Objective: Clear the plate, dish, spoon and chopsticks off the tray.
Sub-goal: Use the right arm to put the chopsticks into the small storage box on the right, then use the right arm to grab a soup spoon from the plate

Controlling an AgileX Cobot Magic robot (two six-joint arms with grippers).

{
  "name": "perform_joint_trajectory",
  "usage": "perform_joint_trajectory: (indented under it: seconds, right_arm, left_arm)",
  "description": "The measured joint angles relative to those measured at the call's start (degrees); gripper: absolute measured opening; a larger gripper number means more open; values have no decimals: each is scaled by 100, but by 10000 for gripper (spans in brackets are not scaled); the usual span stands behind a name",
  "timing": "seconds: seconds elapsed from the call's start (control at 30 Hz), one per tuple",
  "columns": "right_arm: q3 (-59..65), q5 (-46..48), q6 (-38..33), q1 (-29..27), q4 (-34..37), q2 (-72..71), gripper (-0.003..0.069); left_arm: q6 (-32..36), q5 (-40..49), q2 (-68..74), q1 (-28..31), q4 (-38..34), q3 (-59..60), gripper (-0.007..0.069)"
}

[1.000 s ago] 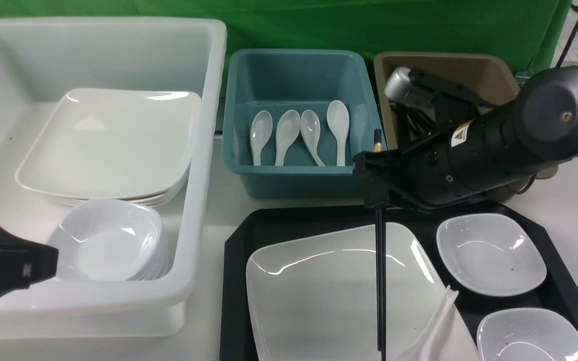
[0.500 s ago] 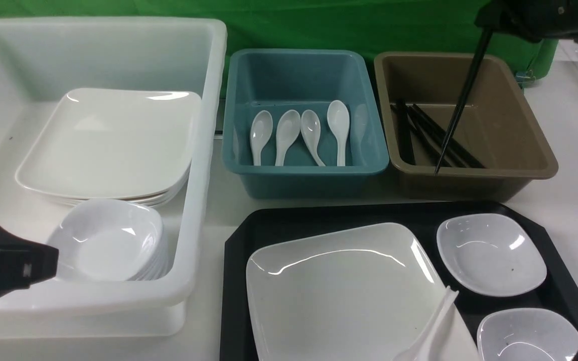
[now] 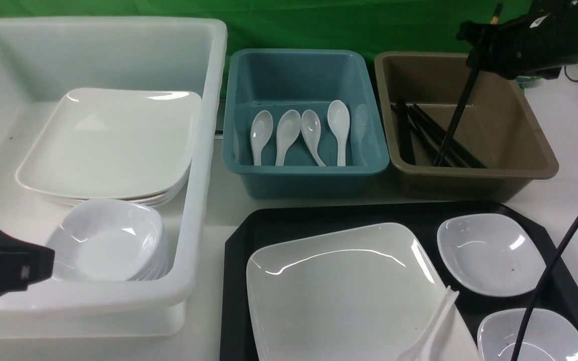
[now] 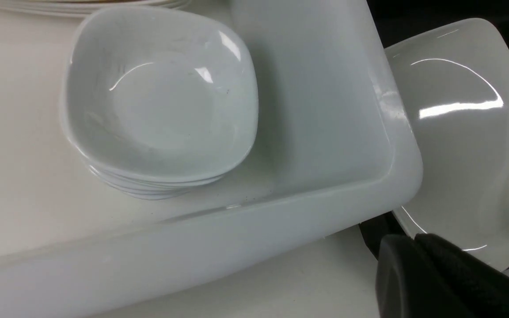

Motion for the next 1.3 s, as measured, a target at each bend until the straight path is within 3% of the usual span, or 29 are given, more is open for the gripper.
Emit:
perform_joint_trajectory:
  seconds: [0.17, 0.3, 0.37, 0.43, 0.6, 0.7, 0.8, 0.97, 1.0, 1.07, 1.3]
  right_arm:
    - [-22, 351, -21, 0, 0, -7, 406]
    - [-19, 1315, -190, 0, -6, -321, 448]
    - [-19, 1680, -284, 0, -6, -529, 425]
    - [-35, 2947, -635, 0, -11, -1121, 291]
    - [109, 4832, -728, 46, -127, -1910, 60]
    - [699, 4847, -661, 266, -388, -2291, 35]
    - [1508, 4825, -410, 678, -585, -2622, 87]
    - [3512, 3867, 233, 1805, -903, -2832, 373]
    - [3568, 3827, 270, 1847, -933, -2825, 384]
    - [4098, 3357, 649, 2286, -1076, -2721, 475]
    - [4430, 2335, 1047, 2800, -1140, -2374, 499]
  left_arm:
    - [0, -11, 0, 0, 0, 0, 0]
    - [0, -25, 0, 0, 0, 0, 0]
    - [0, -25, 0, 0, 0, 0, 0]
    - [0, -25, 0, 0, -5, 0, 0]
    - [0, -25, 0, 0, -14, 0, 0]
    - [0, -20, 0, 0, -14, 0, 0]
    - [0, -20, 0, 0, -14, 0, 0]
    - [-8, -61, 0, 0, -14, 0, 0]
    - [-8, -67, 0, 0, -14, 0, 0]
    - [26, -80, 0, 0, -14, 0, 0]
    - [69, -107, 0, 0, -14, 0, 0]
